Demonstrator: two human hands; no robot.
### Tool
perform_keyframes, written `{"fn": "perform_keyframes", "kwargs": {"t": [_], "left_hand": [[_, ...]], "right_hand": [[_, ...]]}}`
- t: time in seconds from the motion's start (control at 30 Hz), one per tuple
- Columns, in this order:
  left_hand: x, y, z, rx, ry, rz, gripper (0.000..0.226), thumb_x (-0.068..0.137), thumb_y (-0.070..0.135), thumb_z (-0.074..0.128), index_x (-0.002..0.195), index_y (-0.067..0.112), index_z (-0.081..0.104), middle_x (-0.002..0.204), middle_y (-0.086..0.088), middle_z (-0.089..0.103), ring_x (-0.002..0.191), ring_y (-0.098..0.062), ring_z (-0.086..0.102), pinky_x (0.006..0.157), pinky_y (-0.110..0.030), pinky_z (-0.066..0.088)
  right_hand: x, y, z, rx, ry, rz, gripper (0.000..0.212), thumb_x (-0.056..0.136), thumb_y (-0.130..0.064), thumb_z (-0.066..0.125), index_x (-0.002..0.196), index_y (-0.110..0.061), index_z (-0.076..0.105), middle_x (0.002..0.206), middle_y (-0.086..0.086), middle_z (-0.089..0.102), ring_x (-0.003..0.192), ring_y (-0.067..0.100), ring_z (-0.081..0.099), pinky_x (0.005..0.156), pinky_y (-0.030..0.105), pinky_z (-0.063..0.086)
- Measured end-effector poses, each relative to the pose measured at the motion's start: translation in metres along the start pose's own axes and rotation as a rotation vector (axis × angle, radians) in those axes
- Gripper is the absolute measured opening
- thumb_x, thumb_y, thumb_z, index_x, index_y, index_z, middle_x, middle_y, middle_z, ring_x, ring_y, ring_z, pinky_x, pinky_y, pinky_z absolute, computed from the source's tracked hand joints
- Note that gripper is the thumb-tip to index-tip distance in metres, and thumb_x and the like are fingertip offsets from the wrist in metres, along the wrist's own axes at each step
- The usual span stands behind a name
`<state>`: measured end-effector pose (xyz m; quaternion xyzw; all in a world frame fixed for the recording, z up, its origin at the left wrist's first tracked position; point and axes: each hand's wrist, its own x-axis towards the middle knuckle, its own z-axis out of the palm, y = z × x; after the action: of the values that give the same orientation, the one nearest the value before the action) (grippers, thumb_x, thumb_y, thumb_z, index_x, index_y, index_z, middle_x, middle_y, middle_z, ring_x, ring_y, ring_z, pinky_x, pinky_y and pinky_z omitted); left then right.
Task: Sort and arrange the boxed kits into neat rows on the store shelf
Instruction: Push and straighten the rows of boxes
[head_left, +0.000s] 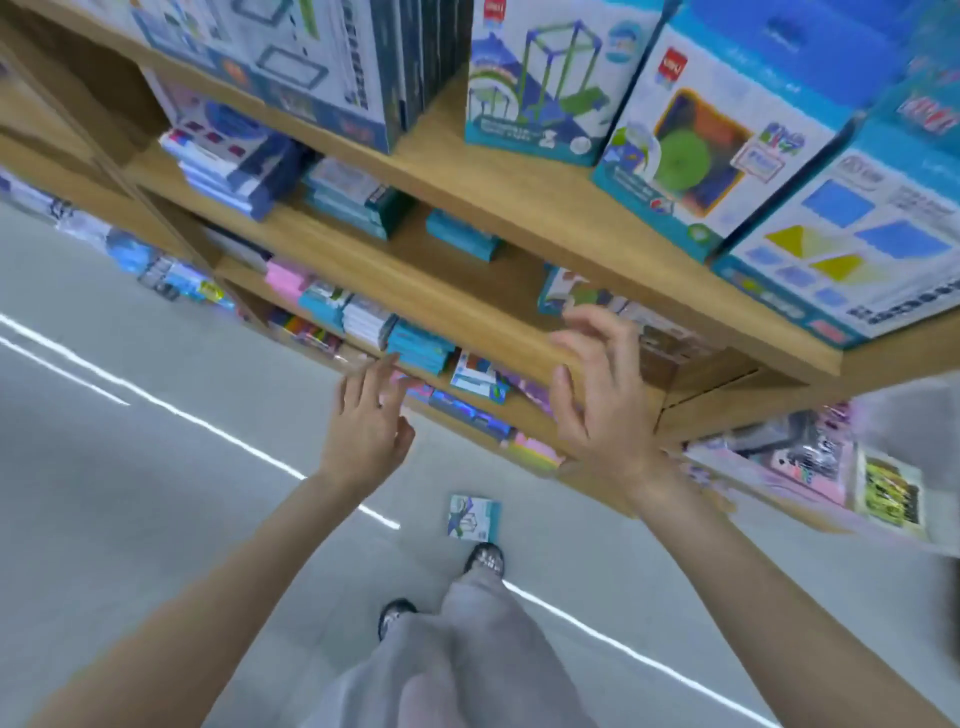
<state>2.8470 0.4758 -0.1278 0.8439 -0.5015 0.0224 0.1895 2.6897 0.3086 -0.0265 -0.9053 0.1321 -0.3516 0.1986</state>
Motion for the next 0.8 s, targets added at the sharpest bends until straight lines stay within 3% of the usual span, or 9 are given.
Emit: {"fn": "perform_keyframes", "kwargs": {"t": [0.1,0.3,0.43,0.5,0.57,0.7,0.8], "left_hand": [[-0.045,-0.021,0.04,0.006,-0.149,-0.131,0.044,0.062,0.01,0.047,0.105,0.007,0.052,0.121,-0.021,0.055,0.098,-0.038,0.052,0.082,-0.045,0.039],[-0.112,-0.05,0.145,-0.073,-0.396,-0.299,0.046,0.064,0.016,0.041,0.103,0.003,0.06,0.111,-0.021,0.06,0.088,-0.04,0.061,0.077,-0.046,0.046],[-0.151,-0.065,0.258,-0.131,-0.554,-0.379,0.053,0.078,0.007,0.053,0.13,0.005,0.044,0.127,-0.015,0.049,0.11,-0.035,0.052,0.097,-0.042,0.031],[-0.175,-0.076,0.325,-0.123,-0.62,-0.414,0.057,0.081,0.009,0.052,0.136,0.009,0.036,0.131,-0.012,0.046,0.113,-0.031,0.049,0.1,-0.04,0.028],[-0.201,-0.087,0.39,-0.142,-0.643,-0.446,0.057,0.081,0.009,0.052,0.136,0.009,0.035,0.127,-0.012,0.047,0.108,-0.031,0.053,0.098,-0.039,0.029],[-0.248,-0.11,0.492,-0.182,-0.627,-0.439,0.058,0.082,0.009,0.053,0.137,0.009,0.034,0.122,-0.012,0.049,0.105,-0.029,0.055,0.097,-0.039,0.03],[-0.268,-0.13,0.543,-0.148,-0.656,-0.427,0.059,0.086,0.011,0.051,0.14,0.014,0.028,0.125,-0.011,0.046,0.107,-0.028,0.05,0.1,-0.04,0.03]], "right_hand": [[-0.057,0.009,0.045,0.039,-0.128,0.123,0.022,0.088,-0.009,0.044,0.109,-0.005,0.049,0.117,0.007,0.04,0.108,0.022,0.046,0.097,0.027,0.037],[-0.197,0.066,0.168,0.055,-0.574,0.447,0.035,0.083,-0.017,0.043,0.111,0.002,0.052,0.111,0.021,0.051,0.109,0.025,0.044,0.1,0.026,0.031],[-0.297,0.123,0.263,0.027,-0.771,0.697,0.051,0.079,-0.021,0.063,0.124,-0.004,0.044,0.127,0.015,0.046,0.116,0.029,0.041,0.098,0.039,0.036],[-0.353,0.158,0.314,0.029,-0.868,0.778,0.068,0.074,-0.025,0.072,0.13,-0.004,0.039,0.132,0.014,0.045,0.121,0.031,0.04,0.099,0.038,0.032],[-0.41,0.197,0.363,-0.01,-1.011,0.747,0.089,0.069,-0.035,0.077,0.138,-0.004,0.029,0.141,0.014,0.037,0.131,0.031,0.033,0.104,0.036,0.026],[-0.505,0.269,0.442,-0.281,-1.385,0.582,0.12,0.066,-0.057,0.071,0.146,-0.018,-0.01,0.154,0.016,-0.013,0.143,0.034,-0.007,0.114,0.049,0.003],[-0.545,0.308,0.483,-0.405,-1.414,0.473,0.125,0.065,-0.056,0.072,0.144,-0.02,-0.018,0.152,0.019,-0.02,0.141,0.04,-0.014,0.112,0.056,-0.001]]}}
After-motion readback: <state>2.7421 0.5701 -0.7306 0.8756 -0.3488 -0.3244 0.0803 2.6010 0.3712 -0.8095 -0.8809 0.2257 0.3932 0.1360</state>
